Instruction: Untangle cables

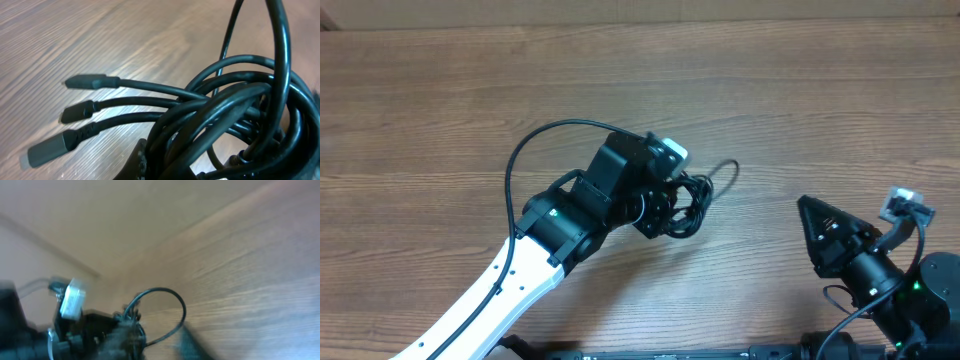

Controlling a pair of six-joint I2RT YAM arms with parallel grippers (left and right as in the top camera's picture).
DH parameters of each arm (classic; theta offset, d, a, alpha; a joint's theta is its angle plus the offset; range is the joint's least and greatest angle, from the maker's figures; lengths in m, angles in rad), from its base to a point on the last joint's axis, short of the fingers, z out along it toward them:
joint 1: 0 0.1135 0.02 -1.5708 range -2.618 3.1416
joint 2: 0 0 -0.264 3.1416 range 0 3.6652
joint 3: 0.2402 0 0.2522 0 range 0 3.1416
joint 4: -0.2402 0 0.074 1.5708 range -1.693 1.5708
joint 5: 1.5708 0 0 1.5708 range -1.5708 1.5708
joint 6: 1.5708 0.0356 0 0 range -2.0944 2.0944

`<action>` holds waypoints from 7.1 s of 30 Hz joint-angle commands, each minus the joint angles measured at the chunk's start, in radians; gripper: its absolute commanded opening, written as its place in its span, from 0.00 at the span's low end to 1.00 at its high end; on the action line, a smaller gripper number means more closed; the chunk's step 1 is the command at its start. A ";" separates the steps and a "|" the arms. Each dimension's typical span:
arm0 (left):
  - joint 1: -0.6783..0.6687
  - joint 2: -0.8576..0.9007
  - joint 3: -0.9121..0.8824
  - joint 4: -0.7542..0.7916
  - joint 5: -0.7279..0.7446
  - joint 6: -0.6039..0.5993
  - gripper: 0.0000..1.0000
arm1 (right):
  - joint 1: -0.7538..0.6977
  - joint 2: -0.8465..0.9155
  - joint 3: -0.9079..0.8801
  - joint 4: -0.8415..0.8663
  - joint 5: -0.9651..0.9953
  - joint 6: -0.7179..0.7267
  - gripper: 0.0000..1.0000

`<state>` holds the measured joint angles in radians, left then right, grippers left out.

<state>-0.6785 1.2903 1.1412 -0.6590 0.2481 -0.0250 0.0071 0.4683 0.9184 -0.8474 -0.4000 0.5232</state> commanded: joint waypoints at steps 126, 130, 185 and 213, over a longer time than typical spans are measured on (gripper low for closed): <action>-0.140 0.032 0.007 0.289 -0.152 0.032 0.04 | -0.002 -0.007 0.019 -0.035 0.038 -0.073 0.90; -0.197 0.032 0.007 0.344 -0.315 0.026 0.04 | -0.002 -0.007 0.019 -0.013 -0.032 -0.109 0.87; -0.411 0.032 0.007 0.505 -0.438 -0.064 0.04 | -0.002 -0.007 0.018 -0.004 -0.036 -0.132 0.13; -0.416 0.032 0.007 0.525 -0.439 0.055 0.04 | -0.002 0.148 0.018 -0.145 0.236 -0.131 0.04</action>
<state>-1.0870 1.3434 1.1336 -0.1604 -0.2104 -0.0029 0.0082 0.5812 0.9302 -0.9718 -0.2951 0.3931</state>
